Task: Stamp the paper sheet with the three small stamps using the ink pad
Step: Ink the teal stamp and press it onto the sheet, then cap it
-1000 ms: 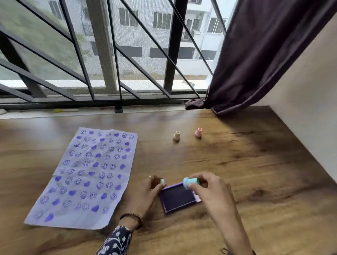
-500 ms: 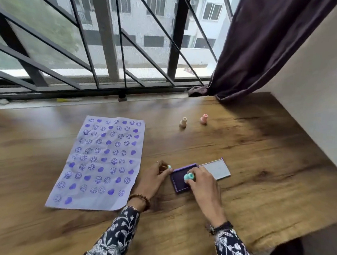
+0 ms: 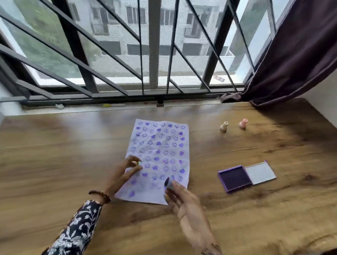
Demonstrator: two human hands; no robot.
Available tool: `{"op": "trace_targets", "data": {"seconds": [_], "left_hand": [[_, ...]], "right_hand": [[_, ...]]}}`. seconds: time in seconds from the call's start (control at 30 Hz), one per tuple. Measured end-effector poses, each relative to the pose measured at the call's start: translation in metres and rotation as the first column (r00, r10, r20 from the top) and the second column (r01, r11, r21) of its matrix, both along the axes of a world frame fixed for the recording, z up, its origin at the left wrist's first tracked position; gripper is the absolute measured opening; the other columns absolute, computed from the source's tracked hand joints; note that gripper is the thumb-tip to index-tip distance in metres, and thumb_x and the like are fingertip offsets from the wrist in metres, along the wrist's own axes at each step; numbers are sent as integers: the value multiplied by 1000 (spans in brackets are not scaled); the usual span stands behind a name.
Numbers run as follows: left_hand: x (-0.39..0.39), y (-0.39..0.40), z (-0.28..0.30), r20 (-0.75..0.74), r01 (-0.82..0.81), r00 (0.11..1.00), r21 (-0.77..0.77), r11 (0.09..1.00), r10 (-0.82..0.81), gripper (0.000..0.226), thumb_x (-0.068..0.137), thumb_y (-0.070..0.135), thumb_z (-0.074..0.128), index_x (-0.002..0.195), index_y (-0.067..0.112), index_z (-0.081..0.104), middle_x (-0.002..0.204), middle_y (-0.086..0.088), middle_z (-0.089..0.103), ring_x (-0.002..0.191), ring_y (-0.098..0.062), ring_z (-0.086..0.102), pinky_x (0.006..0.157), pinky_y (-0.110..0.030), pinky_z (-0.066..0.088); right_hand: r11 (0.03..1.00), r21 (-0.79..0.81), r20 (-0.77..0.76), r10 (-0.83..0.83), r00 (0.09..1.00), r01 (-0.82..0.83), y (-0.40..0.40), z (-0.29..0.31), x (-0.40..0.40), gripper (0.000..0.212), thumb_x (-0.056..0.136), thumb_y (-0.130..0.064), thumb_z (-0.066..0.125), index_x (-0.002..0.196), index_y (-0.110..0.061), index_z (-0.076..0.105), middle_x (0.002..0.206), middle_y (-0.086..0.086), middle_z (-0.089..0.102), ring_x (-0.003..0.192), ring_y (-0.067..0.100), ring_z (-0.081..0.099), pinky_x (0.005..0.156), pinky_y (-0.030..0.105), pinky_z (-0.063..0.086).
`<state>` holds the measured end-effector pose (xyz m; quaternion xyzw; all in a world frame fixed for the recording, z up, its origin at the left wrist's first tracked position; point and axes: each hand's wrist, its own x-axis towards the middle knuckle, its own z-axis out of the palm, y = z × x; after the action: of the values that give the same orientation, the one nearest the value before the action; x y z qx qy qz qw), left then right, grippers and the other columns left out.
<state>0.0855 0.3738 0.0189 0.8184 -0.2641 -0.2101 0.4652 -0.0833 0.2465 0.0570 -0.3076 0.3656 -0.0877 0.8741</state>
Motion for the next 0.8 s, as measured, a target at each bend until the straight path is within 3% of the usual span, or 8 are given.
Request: {"op": "trace_targets", "data": {"seconds": [0.13,0.23,0.3,0.37,0.43,0.5,0.63,0.8], "left_hand": [[-2,26,-25,-62,-58,997,-44,997,55,8,87,26,58,92,30,62,96,4,69,90,-5,63,75,-14,47],[-14,27,-36,-114,-79,991,-64,995,71,11,90,26,53,96,34,58,104,3,68,98,-10,61,87,-29,46],[-24,25,-40,-120,-98,989,-91,991,86,16,90,26,53,90,42,54,96,13,65,89,2,59,79,-13,43],[-33,22,-40,-140,-113,986,-116,987,96,16,90,24,52,90,40,52,87,19,62,77,14,55,68,-2,39],[-38,21,-39,-180,-118,980,-148,982,91,14,91,20,51,95,33,50,85,17,61,74,16,55,66,0,39],[-39,22,-38,-207,-117,975,-176,977,80,13,91,16,51,99,26,49,86,13,61,78,11,57,67,0,40],[-38,22,-35,-239,-109,970,-216,970,56,14,91,15,51,103,20,49,96,-2,64,87,-6,60,73,-4,43],[-37,23,-35,-267,-106,963,-227,968,43,14,91,17,52,104,20,49,99,-19,66,92,-24,63,85,-37,48]], "right_hand": [[997,-61,-52,-45,998,42,30,-20,13,17,78,-6,66,93,1,67,75,6,69,65,12,67,59,18,57],[933,-360,-150,-61,987,3,44,-29,20,10,78,-3,68,86,-9,68,78,7,65,68,12,61,58,11,52],[719,-674,-311,-68,948,-170,51,-32,22,12,77,-9,72,83,-19,68,80,2,65,70,12,60,59,5,45],[382,-848,-435,-107,894,-367,57,-34,20,14,79,-17,70,93,-21,67,88,-2,62,76,12,60,65,6,42],[68,-859,-511,-117,852,-507,62,-35,20,19,86,-21,62,105,-20,62,99,-2,59,85,16,62,74,19,47],[-129,-793,-583,-127,803,-596,67,-34,23,21,91,-22,53,112,-19,57,108,-1,58,92,19,63,77,31,51],[-225,-770,-583,-130,802,-597,69,-32,28,16,86,-13,62,102,-11,64,95,7,66,81,25,67,68,35,56],[-279,-677,-698,-52,714,-682,52,-31,35,20,91,-12,51,109,-17,57,106,1,59,95,20,60,77,29,46]]}}
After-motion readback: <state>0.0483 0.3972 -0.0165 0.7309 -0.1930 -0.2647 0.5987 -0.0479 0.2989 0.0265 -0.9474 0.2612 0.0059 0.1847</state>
